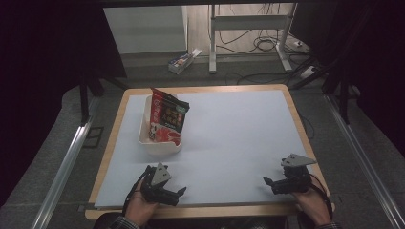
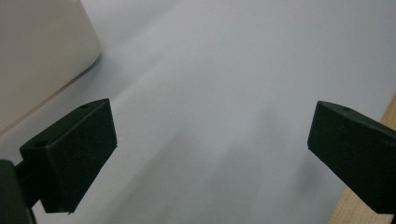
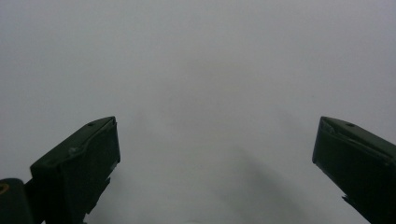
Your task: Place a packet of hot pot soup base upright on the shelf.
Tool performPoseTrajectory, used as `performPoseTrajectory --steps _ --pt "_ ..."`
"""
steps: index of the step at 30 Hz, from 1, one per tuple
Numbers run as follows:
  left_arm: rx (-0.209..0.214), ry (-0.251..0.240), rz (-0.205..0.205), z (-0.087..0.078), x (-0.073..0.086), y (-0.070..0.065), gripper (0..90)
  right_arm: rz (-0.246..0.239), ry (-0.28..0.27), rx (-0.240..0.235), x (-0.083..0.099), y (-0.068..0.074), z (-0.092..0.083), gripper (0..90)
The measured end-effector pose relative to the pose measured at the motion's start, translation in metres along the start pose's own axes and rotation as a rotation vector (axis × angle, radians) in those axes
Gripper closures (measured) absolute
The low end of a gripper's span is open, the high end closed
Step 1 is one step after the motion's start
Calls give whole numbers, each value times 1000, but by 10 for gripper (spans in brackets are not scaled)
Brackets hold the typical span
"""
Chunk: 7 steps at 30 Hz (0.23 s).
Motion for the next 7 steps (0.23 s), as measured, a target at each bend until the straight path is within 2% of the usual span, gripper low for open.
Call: performPoseTrajectory --steps 7 --pt "-3 1 -1 1 0 0 11 12 21 -11 2 -1 2 6"
Point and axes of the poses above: each handheld gripper's, and its own axes: z roughly forward along the jaws, x roughly out of its underside, y roughly to its left, the point moved 2 cm from there along z, roughly forward along the jaws, and after that the axes turned 4 degrees about -x, right-handed, at the moved point
